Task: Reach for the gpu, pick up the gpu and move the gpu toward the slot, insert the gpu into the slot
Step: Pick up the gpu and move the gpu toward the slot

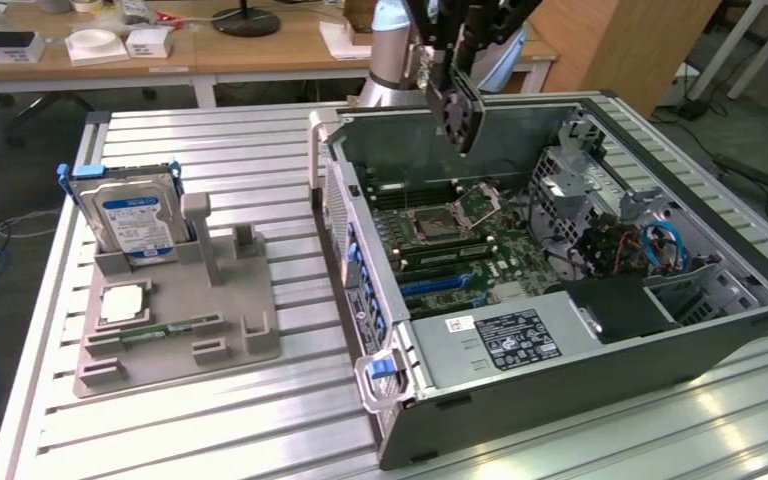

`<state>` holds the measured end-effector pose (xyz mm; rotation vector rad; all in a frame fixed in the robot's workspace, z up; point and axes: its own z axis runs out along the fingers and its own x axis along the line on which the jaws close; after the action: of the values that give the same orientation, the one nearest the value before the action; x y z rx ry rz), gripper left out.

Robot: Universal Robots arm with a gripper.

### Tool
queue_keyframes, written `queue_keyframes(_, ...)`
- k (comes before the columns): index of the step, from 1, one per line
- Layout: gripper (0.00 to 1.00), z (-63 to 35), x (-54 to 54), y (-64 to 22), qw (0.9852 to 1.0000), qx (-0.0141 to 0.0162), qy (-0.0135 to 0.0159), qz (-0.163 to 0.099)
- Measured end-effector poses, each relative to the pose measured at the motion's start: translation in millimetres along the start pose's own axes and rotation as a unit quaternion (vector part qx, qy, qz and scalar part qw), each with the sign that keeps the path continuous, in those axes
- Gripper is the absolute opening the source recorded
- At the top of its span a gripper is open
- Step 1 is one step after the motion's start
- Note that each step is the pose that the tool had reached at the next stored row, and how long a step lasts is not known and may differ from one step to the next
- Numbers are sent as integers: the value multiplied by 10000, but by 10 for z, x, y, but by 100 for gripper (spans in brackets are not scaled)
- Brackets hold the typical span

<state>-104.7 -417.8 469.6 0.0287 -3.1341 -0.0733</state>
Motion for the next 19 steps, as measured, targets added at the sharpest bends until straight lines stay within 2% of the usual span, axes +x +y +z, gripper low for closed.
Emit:
queue_keyframes(11,26,-5,-486,-18,10000,1,10,0)
queue_keyframes(19,26,-4,-494,-18,10000,-13,10,1)
